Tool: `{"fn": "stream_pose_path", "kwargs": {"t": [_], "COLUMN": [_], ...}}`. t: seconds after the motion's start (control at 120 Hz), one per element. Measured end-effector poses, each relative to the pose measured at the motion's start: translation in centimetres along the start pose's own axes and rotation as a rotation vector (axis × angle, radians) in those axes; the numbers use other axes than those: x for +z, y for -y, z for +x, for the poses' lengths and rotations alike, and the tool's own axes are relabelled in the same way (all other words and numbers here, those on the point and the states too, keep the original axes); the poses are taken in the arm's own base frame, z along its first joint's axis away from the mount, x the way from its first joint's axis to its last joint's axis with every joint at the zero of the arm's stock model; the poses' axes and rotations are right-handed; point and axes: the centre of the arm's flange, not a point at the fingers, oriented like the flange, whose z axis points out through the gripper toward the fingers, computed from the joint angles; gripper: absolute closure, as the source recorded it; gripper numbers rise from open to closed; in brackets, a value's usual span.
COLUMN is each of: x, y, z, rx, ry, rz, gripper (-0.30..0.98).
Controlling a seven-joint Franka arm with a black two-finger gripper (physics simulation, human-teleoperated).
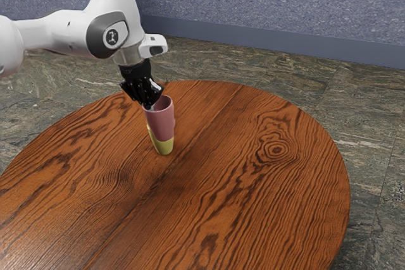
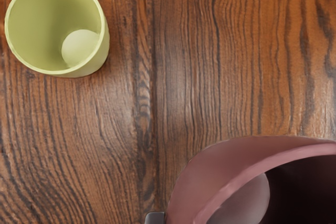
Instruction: Place the right cup onto the left cup
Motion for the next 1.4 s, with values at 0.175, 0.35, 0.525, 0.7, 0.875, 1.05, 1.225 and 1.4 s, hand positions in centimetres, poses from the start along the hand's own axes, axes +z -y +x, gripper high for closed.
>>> {"fn": "stream_pose_path", "kwargs": {"t": [0.175,0.35,0.525,0.7,0.875,1.05,1.225,1.4], "x": [-2.3,-2.6,-2.2,-0.9,1.0,2.7,5.0,6.5], "y": [3.2,4.4,7.4,9.0,9.9,10.6,11.0,11.2], "z": [1.4,3.1,3.5,5.1,6.7,8.2,9.3,9.8], "rx": [-0.031,-0.029,-0.061,-0.072,-0.073,-0.071,-0.07,-0.068], "ry": [-0.039,-0.054,-0.053,-0.051,-0.04,-0.035,-0.018,-0.01], "rz": [0.016,0.024,0.034,0.044,0.049,0.055,0.052,0.049], "gripper": [0.79,0.79,0.79,0.79,0.79,0.79,0.79,0.79]}}
